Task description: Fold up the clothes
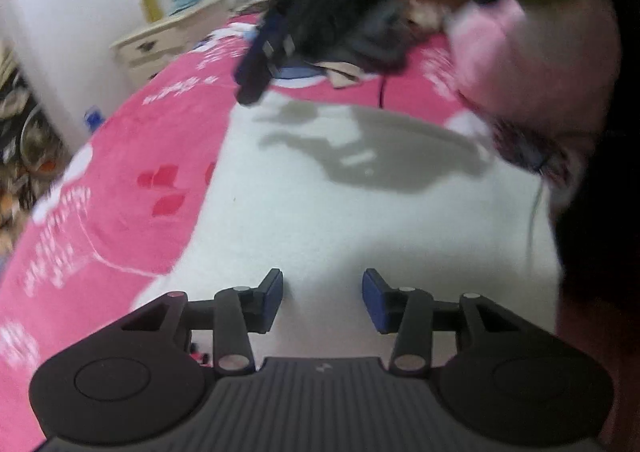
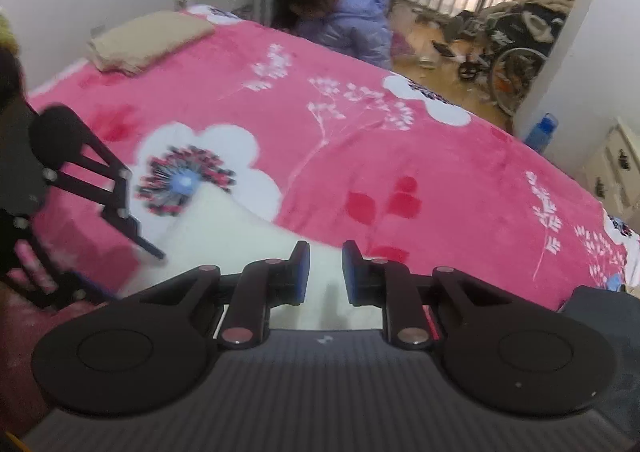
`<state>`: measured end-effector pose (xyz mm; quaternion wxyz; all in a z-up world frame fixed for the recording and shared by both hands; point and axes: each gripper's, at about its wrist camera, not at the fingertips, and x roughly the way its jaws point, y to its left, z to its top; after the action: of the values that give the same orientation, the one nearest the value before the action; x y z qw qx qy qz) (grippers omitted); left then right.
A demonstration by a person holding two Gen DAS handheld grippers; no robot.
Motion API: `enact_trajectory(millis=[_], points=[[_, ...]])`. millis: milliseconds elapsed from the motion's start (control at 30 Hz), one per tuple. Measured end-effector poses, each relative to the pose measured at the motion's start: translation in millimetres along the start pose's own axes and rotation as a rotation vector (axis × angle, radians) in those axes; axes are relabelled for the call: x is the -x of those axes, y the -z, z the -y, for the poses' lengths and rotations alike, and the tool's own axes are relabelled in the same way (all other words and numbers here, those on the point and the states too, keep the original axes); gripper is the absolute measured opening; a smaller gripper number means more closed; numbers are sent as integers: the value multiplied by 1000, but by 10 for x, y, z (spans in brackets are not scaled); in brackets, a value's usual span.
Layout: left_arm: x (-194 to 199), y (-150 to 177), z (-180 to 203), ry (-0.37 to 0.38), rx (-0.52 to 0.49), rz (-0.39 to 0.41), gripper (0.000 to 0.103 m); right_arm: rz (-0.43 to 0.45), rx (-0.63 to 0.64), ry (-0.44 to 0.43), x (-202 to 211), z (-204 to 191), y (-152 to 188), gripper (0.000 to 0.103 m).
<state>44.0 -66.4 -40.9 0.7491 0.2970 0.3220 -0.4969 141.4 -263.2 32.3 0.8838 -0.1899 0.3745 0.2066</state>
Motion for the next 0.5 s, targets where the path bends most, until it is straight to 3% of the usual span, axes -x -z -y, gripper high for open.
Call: enact_trajectory(millis=[67,200,333,400,500], points=[[-62,107,-84,-7,109,37,51,-92,-2,81,-351,21,202,16],[-80,338,-222,6,295,120,51,-98,-5,135,-502,-30,359,16],[147,307,-289,-11,253,184,50,-86,5,136,-417,-12,279,16],[196,300,-396,-55,245,222,50,-54,-31,144,-364,70,167,16],[45,371,-674,-77,314,208,50,-20,-118,146,-384,197,141,16]])
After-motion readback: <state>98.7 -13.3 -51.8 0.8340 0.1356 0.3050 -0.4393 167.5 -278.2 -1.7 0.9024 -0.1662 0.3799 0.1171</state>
